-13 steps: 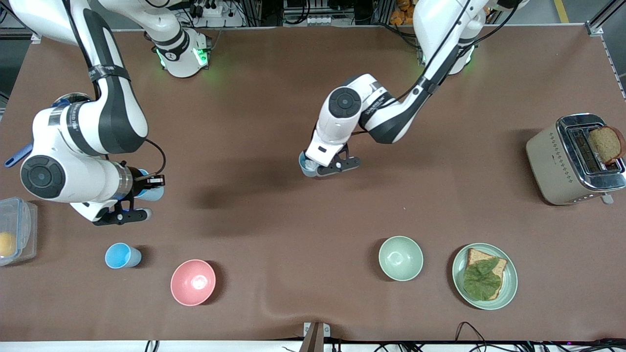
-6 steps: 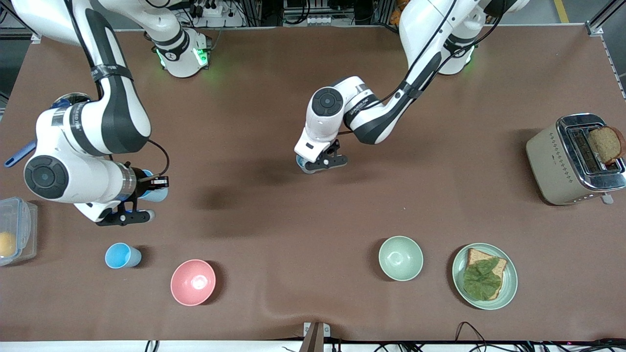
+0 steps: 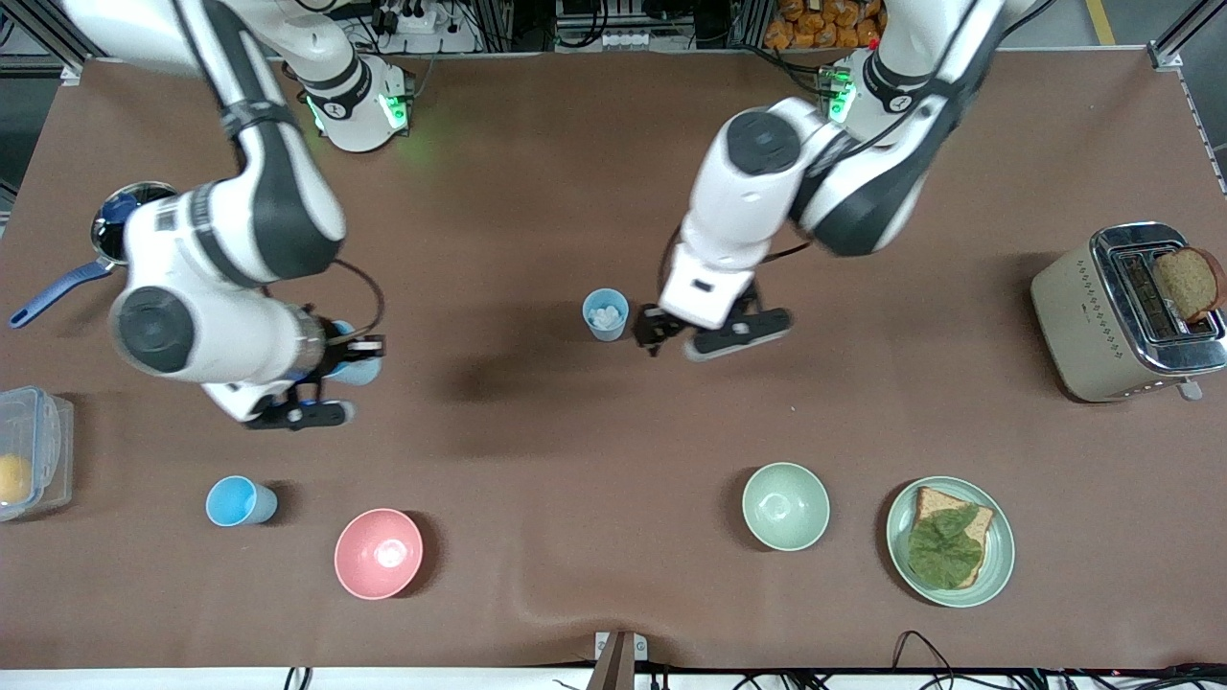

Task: Stack blue cups with both arms
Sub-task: 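Move the blue cup over the tissue cup while the left gripper withdraws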

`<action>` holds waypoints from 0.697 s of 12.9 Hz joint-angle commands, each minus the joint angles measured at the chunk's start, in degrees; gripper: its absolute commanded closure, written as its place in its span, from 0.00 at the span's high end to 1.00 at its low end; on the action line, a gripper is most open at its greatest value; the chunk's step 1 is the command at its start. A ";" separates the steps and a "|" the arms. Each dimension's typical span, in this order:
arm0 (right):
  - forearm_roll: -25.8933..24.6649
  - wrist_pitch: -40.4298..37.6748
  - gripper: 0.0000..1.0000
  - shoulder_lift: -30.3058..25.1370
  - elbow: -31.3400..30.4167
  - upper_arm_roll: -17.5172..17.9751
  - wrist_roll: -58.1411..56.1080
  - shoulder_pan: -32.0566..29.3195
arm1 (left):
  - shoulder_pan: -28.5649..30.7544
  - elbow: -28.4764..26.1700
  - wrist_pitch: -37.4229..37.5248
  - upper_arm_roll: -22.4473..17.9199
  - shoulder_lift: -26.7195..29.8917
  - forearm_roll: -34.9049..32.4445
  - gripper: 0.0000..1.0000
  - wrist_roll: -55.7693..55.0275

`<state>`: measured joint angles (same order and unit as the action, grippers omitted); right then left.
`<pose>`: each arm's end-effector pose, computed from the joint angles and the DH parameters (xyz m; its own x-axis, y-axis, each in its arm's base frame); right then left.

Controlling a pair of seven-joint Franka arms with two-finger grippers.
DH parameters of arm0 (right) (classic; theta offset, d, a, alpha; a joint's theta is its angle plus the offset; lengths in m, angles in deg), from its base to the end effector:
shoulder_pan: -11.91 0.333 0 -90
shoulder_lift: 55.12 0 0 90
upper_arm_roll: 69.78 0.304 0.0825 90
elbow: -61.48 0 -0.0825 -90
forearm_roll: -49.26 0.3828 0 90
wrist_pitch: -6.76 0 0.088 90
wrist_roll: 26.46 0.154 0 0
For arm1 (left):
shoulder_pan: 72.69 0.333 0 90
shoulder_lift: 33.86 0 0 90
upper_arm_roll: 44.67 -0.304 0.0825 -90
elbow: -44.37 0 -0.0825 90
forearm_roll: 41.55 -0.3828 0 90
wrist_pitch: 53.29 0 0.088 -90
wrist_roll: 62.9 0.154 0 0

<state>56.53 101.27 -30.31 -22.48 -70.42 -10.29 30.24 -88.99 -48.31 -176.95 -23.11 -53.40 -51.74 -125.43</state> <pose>0.6031 0.2126 0.3594 0.9631 0.0068 -0.2692 -0.0046 -0.9991 -0.0419 0.5594 -0.3887 0.4040 0.9138 0.3810 0.1407 0.3553 -0.9178 0.1774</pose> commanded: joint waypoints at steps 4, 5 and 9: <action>0.03 3.91 0.00 3.83 2.31 -0.85 22.82 18.38 | 16.81 -1.46 13.86 0.76 11.80 0.51 1.00 21.17; 0.20 5.68 0.00 6.19 4.32 -0.77 25.98 19.72 | 19.01 -1.37 16.41 0.76 12.94 1.39 1.00 23.83; 0.20 6.74 0.00 14.30 13.47 -0.76 34.69 25.00 | 25.08 -1.37 22.15 0.06 17.25 2.54 1.00 36.04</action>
<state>56.51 108.76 -19.98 -14.97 -70.36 21.19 53.99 -66.03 -48.42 -156.51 -23.35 -38.93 -50.48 -94.15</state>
